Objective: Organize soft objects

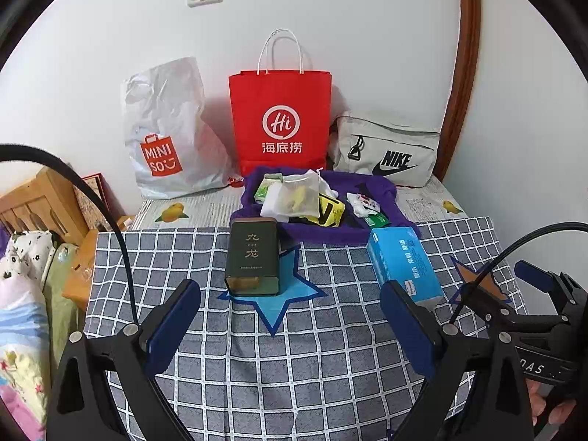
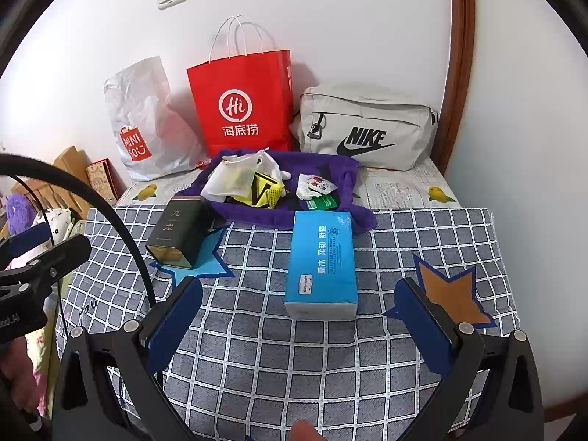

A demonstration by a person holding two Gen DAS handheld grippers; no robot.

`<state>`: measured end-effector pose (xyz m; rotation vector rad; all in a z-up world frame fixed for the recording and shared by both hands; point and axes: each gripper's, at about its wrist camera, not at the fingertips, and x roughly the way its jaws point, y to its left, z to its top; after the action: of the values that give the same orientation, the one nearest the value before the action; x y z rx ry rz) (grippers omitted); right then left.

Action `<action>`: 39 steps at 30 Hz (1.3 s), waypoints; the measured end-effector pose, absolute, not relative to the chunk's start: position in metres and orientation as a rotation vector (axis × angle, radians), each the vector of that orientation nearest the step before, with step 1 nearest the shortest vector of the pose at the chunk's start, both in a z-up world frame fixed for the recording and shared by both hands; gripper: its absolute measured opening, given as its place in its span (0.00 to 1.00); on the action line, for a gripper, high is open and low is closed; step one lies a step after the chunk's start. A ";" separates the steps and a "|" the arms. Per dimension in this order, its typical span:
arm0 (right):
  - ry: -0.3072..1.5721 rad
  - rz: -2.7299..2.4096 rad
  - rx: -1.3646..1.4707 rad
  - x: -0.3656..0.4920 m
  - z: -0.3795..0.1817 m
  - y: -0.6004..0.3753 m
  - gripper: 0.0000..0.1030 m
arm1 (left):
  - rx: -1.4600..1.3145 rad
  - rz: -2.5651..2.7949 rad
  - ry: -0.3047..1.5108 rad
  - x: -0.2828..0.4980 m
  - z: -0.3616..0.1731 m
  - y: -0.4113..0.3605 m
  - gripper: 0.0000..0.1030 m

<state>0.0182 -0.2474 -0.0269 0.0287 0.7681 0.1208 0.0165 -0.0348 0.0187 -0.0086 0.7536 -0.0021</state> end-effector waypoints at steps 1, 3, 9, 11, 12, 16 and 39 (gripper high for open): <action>0.768 0.122 0.028 0.018 -0.027 -0.248 1.00 | -0.008 -0.002 0.755 0.017 0.018 -0.035 0.96; 0.769 0.122 0.024 0.018 -0.027 -0.247 1.00 | -0.008 0.001 0.758 0.017 0.018 -0.035 0.96; 0.765 0.128 0.020 0.016 -0.025 -0.244 1.00 | -0.009 -0.005 0.760 0.017 0.018 -0.035 0.96; 0.763 0.128 0.019 0.015 -0.025 -0.243 1.00 | -0.010 -0.002 0.760 0.016 0.018 -0.035 0.96; 0.764 0.128 0.019 0.015 -0.025 -0.243 1.00 | -0.009 -0.003 0.760 0.016 0.018 -0.035 0.96; 0.765 0.133 0.015 0.016 -0.026 -0.241 1.00 | -0.011 -0.003 0.759 0.016 0.018 -0.035 0.96; 0.755 0.139 0.017 0.013 -0.022 -0.241 1.00 | -0.009 -0.004 0.764 0.015 0.018 -0.034 0.96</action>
<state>0.0126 -0.2405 -0.0223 0.0170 0.7554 0.1391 0.0150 -0.0342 0.0182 -0.0094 0.7639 -0.0041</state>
